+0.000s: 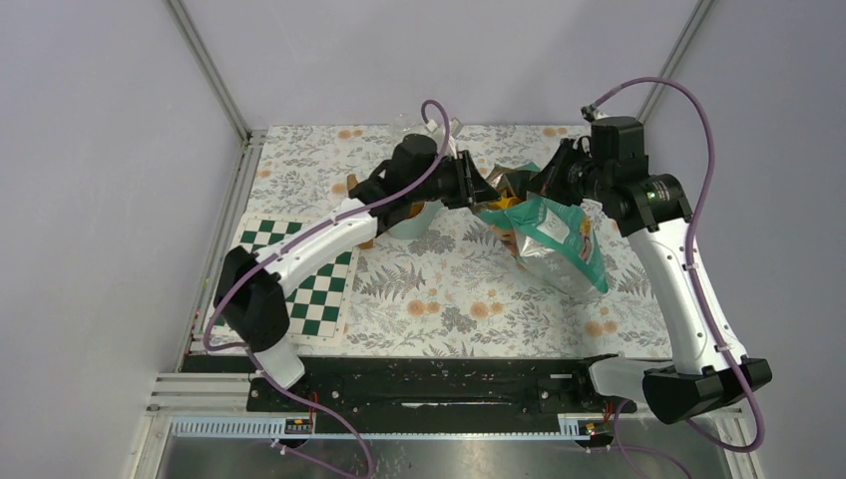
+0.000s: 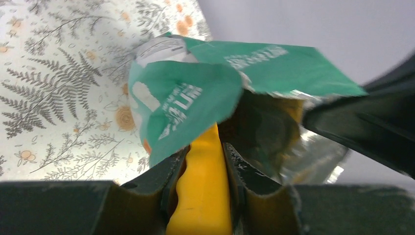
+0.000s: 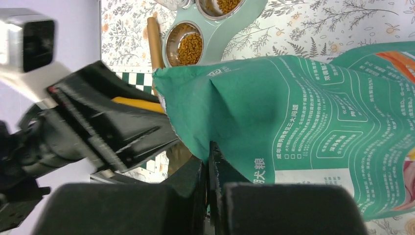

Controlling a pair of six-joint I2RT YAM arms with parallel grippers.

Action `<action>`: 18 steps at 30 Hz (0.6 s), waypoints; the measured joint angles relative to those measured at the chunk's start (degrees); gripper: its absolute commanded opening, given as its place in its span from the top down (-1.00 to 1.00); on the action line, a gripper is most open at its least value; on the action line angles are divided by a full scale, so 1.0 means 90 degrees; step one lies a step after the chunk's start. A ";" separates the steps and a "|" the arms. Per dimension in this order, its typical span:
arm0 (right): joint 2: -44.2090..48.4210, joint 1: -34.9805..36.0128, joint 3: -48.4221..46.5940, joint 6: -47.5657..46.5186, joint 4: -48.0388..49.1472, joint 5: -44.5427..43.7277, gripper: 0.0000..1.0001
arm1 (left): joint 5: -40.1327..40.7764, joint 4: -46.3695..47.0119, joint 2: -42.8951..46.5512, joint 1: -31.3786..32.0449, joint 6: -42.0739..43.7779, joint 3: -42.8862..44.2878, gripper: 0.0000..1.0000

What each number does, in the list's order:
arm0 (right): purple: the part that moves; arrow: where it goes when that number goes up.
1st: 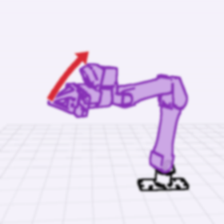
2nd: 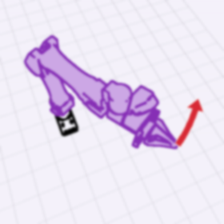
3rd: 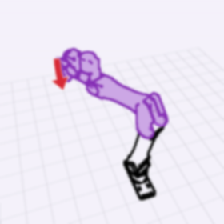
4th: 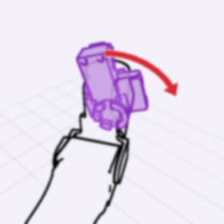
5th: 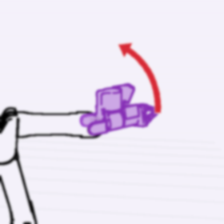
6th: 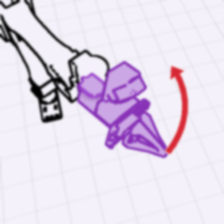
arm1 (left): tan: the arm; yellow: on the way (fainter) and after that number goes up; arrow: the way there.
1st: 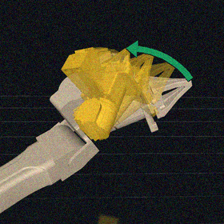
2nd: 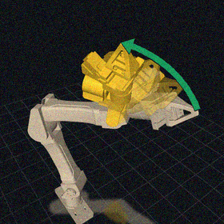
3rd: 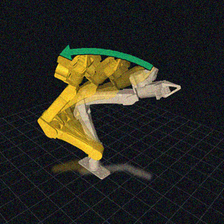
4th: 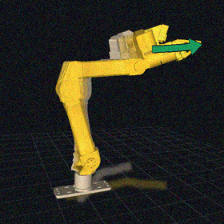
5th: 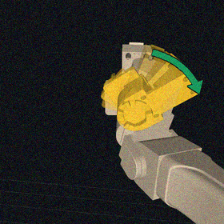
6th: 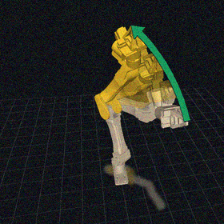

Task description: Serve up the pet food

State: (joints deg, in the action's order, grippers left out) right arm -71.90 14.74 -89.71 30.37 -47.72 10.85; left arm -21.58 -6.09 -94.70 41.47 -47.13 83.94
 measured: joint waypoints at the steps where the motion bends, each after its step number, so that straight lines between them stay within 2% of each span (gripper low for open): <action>1: -0.0012 0.0034 0.0046 0.0010 0.0087 -0.0036 1.00 | 0.0049 -0.0068 -0.0158 0.0024 0.0015 0.0078 1.00; 5: -0.0112 0.0131 0.0231 0.0087 0.0355 -0.0053 1.00 | 0.0172 -0.0165 -0.0670 0.0095 0.0044 0.0257 1.00; 11: -0.0274 0.0180 0.0644 0.0335 0.0928 -0.0024 1.00 | 0.0347 0.0214 -0.1146 0.0255 0.0238 0.0379 1.00; 18: -0.0355 0.0182 0.0784 0.0379 0.1056 -0.0090 1.00 | -0.0197 0.1117 -0.1610 0.0211 -0.0189 0.0291 1.00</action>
State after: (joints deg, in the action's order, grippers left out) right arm -75.09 16.38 -82.65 33.78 -38.22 10.04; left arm -23.35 3.97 -109.19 43.38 -48.84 86.56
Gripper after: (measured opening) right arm 0.022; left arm 0.286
